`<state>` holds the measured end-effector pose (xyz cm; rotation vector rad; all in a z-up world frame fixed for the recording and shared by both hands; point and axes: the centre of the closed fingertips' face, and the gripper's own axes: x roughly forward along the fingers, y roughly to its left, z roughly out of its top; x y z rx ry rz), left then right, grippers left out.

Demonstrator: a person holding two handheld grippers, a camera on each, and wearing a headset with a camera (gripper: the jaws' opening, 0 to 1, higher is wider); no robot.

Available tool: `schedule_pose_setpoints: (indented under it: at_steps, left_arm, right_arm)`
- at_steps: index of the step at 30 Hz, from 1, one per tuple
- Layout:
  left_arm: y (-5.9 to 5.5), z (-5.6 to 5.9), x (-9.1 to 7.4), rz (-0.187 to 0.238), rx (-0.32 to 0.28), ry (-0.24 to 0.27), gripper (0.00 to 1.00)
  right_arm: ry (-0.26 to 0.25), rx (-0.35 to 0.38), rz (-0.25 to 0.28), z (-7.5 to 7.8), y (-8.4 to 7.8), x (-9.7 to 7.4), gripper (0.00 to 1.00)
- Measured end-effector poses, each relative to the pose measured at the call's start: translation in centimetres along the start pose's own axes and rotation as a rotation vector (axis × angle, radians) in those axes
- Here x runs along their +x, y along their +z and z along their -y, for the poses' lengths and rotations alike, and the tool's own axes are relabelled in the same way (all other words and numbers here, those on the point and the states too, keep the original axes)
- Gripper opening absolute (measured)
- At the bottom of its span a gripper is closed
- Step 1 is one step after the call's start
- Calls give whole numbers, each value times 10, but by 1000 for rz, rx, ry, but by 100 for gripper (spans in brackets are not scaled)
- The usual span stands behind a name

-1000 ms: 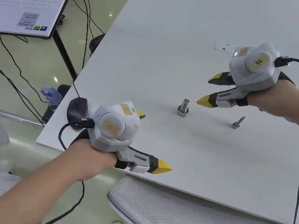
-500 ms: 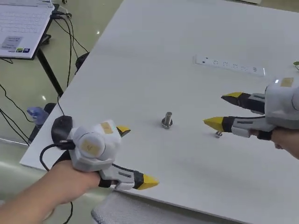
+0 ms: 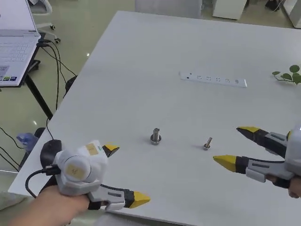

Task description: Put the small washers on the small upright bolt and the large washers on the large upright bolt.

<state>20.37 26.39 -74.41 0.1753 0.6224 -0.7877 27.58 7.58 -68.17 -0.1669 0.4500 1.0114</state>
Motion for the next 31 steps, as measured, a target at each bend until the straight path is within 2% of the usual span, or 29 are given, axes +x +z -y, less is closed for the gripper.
schedule_pose_setpoints:
  at_steps: [3, 5, 9, 11, 13, 16, 22, 23, 25, 31]
  left_arm:
    - [2, 1, -3, 8, 1, 6, 93]
    - [3, 2, -5, 9, -1, 8, 93]
    - [9, 6, -9, 32, -18, 6, 93]
    - [11, 8, -9, 40, -20, 5, 93]
    - [11, 10, -10, 40, -11, 7, 93]
    - [13, 10, -10, 55, -25, 7, 94]
    - [14, 10, -12, 64, -29, 17, 95]
    - [14, 10, -12, 64, -34, 16, 95]
    - [14, 11, -13, 63, -37, 17, 95]
    - [13, 10, -14, 57, -41, 22, 95]
  right_arm:
    - [-16, -18, 6, -4, -9, -10, 74]
    - [-22, -8, 9, -2, -17, -14, 77]
    - [-34, -8, 15, -7, -26, -20, 81]
    - [-39, -14, 4, -4, -39, -23, 83]
    - [-36, -40, -28, -8, -50, -25, 85]
    - [-33, -25, -24, -13, -62, -29, 89]
    - [-22, 16, -15, -16, -71, -31, 99]
    - [-17, 40, 12, -16, -69, -31, 100]
    - [-14, 64, 31, -16, -65, -30, 100]
    - [-20, 69, 34, -14, -63, -27, 100]
